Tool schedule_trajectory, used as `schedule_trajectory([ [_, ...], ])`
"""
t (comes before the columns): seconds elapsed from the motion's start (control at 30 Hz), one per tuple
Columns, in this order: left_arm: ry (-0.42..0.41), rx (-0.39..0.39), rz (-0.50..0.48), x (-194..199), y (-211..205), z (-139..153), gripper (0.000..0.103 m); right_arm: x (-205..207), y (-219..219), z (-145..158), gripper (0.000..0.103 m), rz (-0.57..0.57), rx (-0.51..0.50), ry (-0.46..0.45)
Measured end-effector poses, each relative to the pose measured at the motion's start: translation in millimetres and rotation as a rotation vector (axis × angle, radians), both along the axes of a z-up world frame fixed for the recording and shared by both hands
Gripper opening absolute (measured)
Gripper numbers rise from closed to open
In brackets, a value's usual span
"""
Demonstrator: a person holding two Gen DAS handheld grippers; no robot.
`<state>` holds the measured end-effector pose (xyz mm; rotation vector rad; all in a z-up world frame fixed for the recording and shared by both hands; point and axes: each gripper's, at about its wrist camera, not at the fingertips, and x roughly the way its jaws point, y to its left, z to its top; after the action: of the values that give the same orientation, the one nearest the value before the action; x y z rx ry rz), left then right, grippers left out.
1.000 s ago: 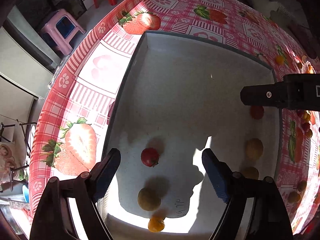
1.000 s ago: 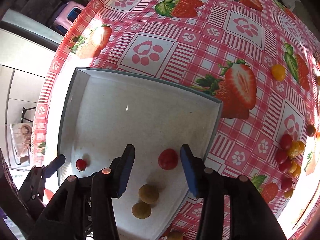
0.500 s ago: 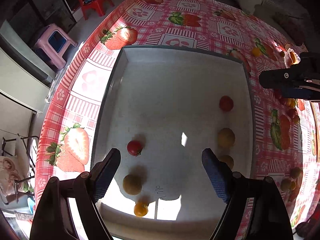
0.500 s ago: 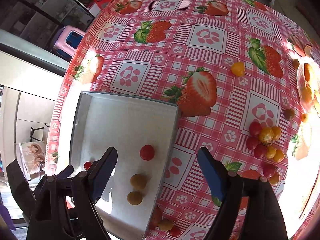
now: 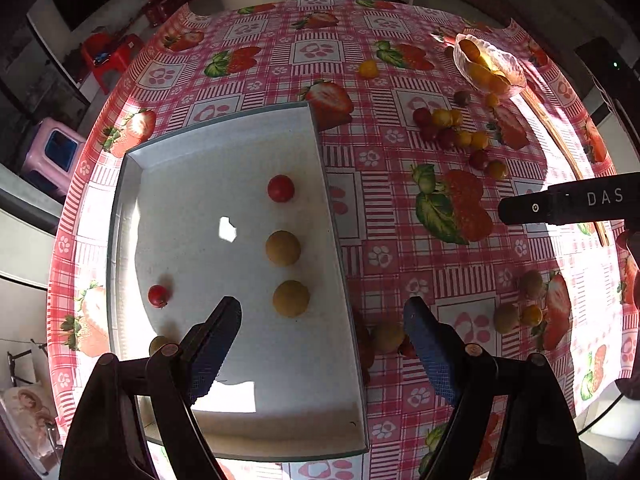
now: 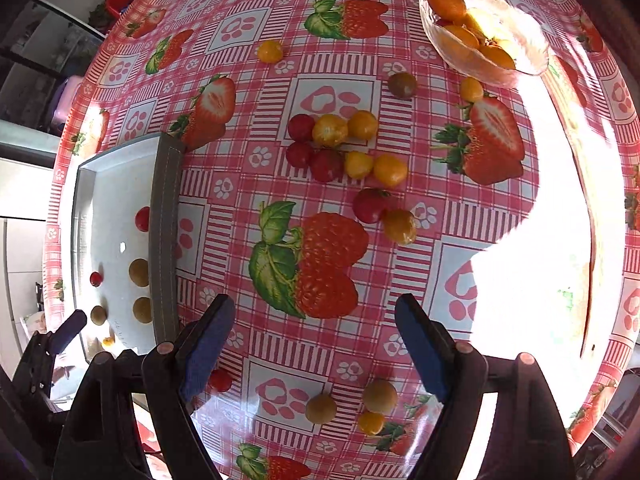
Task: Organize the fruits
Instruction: 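Move both open tools back toward the fruits on the tablecloth, then grasp a yellow-green round fruit with the right tool while the left grasps a red tomato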
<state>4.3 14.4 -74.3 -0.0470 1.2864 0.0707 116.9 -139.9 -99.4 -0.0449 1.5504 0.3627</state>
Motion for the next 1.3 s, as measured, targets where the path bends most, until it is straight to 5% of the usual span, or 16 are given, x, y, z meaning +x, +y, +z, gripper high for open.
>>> schedule_trajectory([
  [0.37, 0.046, -0.033, -0.052, 44.7, -44.9, -15.0, 0.084, -36.2, -59.6, -13.9, 0.085, -0.042, -0.059, 0.038],
  [0.87, 0.065, -0.124, -0.023, 121.2, -81.1, -37.6, 0.083, -55.7, -69.7, -24.9, 0.085, -0.085, 0.007, 0.068],
  [0.93, 0.073, -0.142, -0.029, 130.3, -87.0, -41.4, 0.071, -57.5, -68.9, -26.1, 0.078, -0.082, 0.009, 0.066],
  [1.3, 0.08, -0.171, -0.081, 149.4, -112.4, -59.2, 0.059, -70.4, -62.2, -37.9, 0.055, -0.113, 0.045, 0.068],
])
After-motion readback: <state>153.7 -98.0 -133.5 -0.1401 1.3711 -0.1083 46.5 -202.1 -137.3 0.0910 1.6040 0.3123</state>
